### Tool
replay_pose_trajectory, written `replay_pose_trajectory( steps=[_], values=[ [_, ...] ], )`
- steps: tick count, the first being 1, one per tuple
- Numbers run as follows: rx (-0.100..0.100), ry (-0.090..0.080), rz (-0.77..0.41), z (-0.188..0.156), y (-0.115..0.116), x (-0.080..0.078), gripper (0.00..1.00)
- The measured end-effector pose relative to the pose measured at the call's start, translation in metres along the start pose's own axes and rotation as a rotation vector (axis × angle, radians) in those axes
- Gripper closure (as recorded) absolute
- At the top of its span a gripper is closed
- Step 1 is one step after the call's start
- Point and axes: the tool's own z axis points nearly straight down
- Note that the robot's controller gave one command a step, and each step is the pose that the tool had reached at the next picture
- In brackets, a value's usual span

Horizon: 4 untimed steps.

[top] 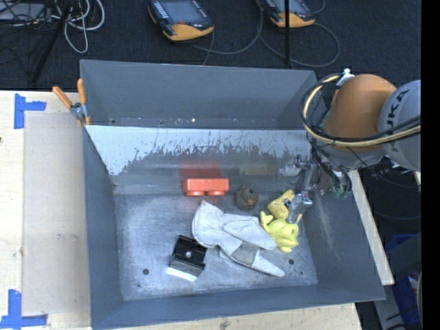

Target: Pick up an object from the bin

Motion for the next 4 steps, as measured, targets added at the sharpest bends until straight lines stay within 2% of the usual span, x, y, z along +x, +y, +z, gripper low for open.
replay_pose_trajectory(
  steps=[1,2,3,4],
  values=[
    [0.000,0.000,-0.001,-0.0003,0.0002,-0.0001,1.00],
    [0.000,0.000,-0.002,-0.0003,0.0001,-0.0001,0.00],
    [0.000,-0.001,-0.003,-0.0020,0.0004,-0.0009,1.00],
    [0.000,0.000,-0.003,-0.0001,0.0002,-0.0001,0.00]
  ],
)
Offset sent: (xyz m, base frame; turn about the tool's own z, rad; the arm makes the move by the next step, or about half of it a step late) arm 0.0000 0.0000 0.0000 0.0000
